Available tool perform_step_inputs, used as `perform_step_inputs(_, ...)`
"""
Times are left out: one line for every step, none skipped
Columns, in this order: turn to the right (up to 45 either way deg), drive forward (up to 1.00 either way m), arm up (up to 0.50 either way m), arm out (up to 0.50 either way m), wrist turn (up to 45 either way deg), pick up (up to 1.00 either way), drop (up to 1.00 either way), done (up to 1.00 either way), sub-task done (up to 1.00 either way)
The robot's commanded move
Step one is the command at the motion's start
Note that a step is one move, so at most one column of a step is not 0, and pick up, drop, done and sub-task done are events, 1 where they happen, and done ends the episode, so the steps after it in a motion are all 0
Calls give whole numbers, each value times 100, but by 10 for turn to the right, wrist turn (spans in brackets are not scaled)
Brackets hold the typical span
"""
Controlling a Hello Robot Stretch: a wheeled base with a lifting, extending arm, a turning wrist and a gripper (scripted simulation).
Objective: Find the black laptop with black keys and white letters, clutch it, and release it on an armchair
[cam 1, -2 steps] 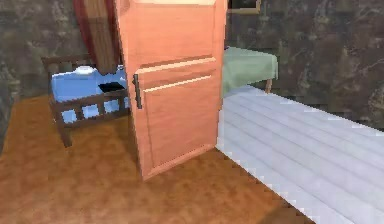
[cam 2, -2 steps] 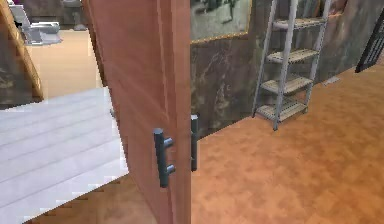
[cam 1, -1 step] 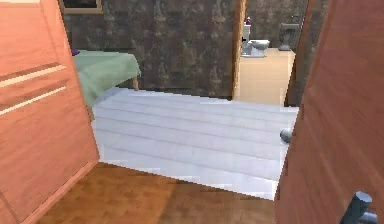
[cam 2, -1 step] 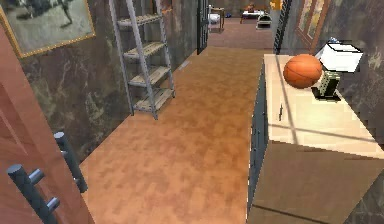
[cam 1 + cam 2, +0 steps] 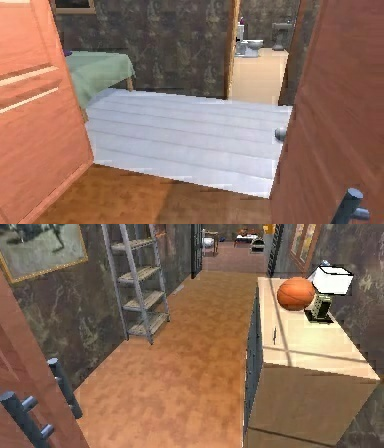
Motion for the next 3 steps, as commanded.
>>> perform_step_inputs(-300, 0, 0, 0, 0, 0, 0, 0, 0)
perform_step_inputs(0, 40, 0, 0, 0, 0, 0, 0, 0)
perform_step_inputs(120, 0, 0, 0, 0, 0, 0, 0, 0)
